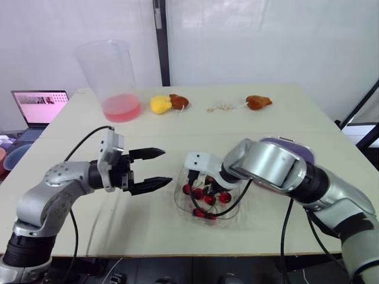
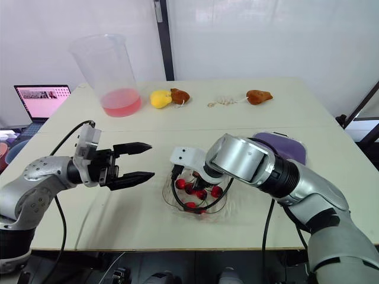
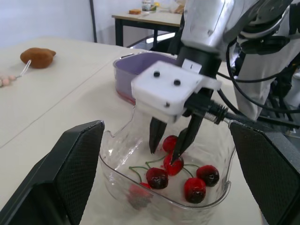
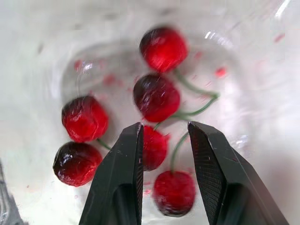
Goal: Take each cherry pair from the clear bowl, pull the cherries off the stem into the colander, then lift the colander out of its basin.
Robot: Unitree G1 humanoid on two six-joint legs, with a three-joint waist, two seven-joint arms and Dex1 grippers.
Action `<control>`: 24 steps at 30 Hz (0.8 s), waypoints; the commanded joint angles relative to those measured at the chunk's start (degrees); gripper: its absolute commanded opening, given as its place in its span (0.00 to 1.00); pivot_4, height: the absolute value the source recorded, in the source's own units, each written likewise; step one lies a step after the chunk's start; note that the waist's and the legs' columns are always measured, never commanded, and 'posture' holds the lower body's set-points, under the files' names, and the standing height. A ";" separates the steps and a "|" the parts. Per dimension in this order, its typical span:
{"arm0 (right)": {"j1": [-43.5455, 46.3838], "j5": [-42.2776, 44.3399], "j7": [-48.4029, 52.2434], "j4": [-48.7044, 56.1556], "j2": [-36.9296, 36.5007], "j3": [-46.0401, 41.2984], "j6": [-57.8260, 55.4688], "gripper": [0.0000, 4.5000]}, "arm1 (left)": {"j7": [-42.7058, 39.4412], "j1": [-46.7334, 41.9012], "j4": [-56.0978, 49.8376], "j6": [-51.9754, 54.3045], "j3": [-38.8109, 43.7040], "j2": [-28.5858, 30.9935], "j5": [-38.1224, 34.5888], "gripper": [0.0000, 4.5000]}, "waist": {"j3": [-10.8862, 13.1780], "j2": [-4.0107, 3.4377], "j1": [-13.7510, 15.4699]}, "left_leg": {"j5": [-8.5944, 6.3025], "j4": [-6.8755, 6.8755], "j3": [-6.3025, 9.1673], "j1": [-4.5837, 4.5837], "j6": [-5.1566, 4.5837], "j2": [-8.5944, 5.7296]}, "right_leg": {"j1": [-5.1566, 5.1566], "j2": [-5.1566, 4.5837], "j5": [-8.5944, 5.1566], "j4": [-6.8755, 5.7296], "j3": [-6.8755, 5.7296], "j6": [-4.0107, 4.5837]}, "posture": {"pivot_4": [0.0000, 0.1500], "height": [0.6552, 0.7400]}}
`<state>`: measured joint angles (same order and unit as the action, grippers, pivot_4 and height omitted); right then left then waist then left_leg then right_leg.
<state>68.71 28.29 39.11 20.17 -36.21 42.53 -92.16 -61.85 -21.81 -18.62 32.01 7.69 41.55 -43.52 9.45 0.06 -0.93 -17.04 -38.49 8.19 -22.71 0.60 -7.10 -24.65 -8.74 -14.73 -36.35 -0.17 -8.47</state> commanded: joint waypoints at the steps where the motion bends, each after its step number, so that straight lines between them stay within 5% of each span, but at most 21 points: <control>1: 1.06 0.82 -0.58 1.57 -0.41 -1.47 -0.34 0.34 | -0.36 -1.09 -0.49 -0.72 0.58 0.55 -0.04 1.00 | 0.00 0.00 -0.02 | 0.00 0.00 0.00 0.00 0.00 0.00 | 0.00 0.00 0.00 0.00 0.00 0.00 | 1.00 1.00; 10: -2.37 0.53 -1.33 -0.31 2.97 -4.75 1.11 0.34 | -0.61 -1.16 -0.13 -0.40 0.88 1.11 0.06 1.00 | 0.00 0.00 -0.08 | 0.00 0.03 0.00 0.01 0.00 0.00 | -0.01 0.00 0.00 0.00 0.00 0.00 | 1.00 1.00; 13: -3.61 -0.69 -2.18 -1.43 3.64 -3.45 2.81 0.52 | -0.60 -1.20 -0.18 -0.30 0.94 1.38 0.04 1.00 | 0.00 0.00 -0.08 | 0.00 0.03 -0.01 0.01 0.00 0.00 | -0.01 0.00 0.00 0.00 0.00 0.00 | 1.00 1.00; 16: -3.91 -1.44 -2.70 -2.41 3.79 -2.42 4.01 0.82 | -0.74 -1.43 0.09 -0.09 1.11 1.77 -0.07 1.00 | 0.00 0.00 -0.09 | 0.00 0.03 -0.01 0.01 0.00 0.00 | 0.00 0.00 0.00 0.00 0.00 0.00 | 1.00 1.00; 24: -5.35 -2.85 -3.35 -4.77 4.82 -0.53 6.17 0.82 | -1.04 -1.91 0.72 -0.23 1.05 2.23 0.12 1.00 | 0.00 0.00 -0.19 | 0.01 0.04 -0.01 0.02 0.01 0.00 | -0.01 0.00 0.00 -0.01 0.00 0.00 | 1.00 1.00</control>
<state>63.31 26.00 36.08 14.97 -32.02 42.09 -86.83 -62.42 -22.81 -17.02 32.18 7.69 42.96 -43.18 9.45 0.06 -1.12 -17.03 -38.45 8.18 -22.69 0.61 -7.09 -24.66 -8.74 -14.73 -36.36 -0.17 -8.47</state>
